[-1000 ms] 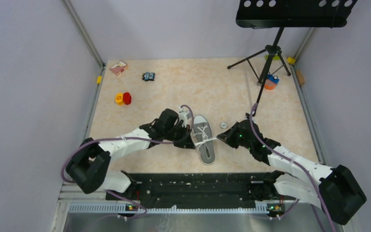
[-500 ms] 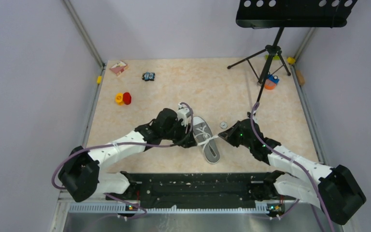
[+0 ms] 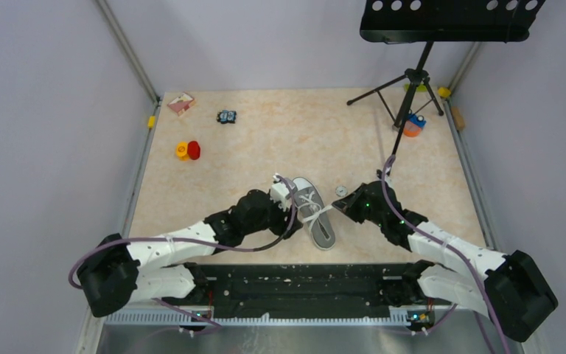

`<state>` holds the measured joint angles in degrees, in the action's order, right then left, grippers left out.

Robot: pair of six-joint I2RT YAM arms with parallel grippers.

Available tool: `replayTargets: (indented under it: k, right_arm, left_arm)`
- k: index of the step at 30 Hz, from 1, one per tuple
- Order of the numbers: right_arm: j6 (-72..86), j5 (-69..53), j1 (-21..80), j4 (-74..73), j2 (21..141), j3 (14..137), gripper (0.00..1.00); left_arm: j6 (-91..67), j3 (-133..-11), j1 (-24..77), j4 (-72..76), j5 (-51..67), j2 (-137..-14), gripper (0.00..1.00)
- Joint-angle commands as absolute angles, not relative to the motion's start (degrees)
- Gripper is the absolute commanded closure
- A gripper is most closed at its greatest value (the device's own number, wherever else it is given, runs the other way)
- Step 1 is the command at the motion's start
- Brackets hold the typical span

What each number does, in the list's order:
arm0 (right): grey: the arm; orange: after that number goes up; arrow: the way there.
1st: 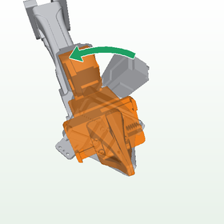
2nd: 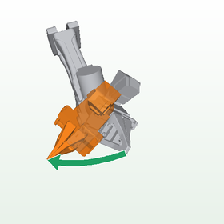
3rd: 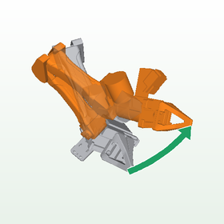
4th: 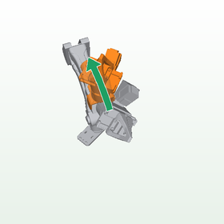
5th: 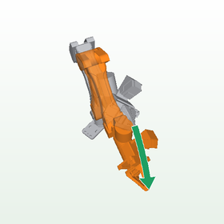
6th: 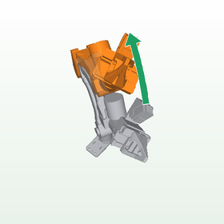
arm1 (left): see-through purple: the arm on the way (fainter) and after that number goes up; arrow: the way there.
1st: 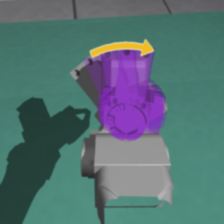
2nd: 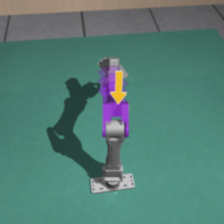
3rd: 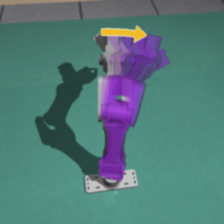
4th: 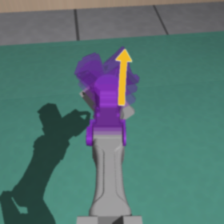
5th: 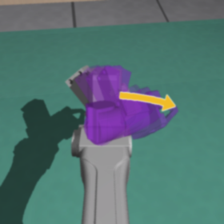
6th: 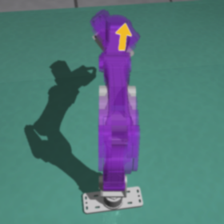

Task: Tie the shoes
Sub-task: Tie the shoelace on the shoe.

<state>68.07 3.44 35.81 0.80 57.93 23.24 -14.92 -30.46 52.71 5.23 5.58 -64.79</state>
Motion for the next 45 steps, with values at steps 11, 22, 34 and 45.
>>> replayTargets:
  k: [11, 22, 34, 45]
  right_arm:
    - [67.22, 3.49, 35.16, 2.65, 59.48, 24.25, 1.00]
    - [67.69, 4.14, 35.16, 1.70, 58.30, 23.74, 1.00]
    - [67.58, 3.56, 35.16, 2.37, 58.28, 23.68, 1.00]
    - [67.23, 2.65, 35.16, 3.11, 58.71, 23.58, 1.00]
  left_arm:
    - [-10.68, -28.47, 53.85, 24.60, 3.62, -73.29, 0.37]
    - [-9.73, -30.80, 54.05, 24.83, 6.81, -75.95, 0.61]
    - [-13.51, -38.88, 54.05, 14.87, 8.95, -77.25, 0.42]
    - [-27.12, -49.14, 53.77, -5.05, 2.26, -72.24, 0.33]
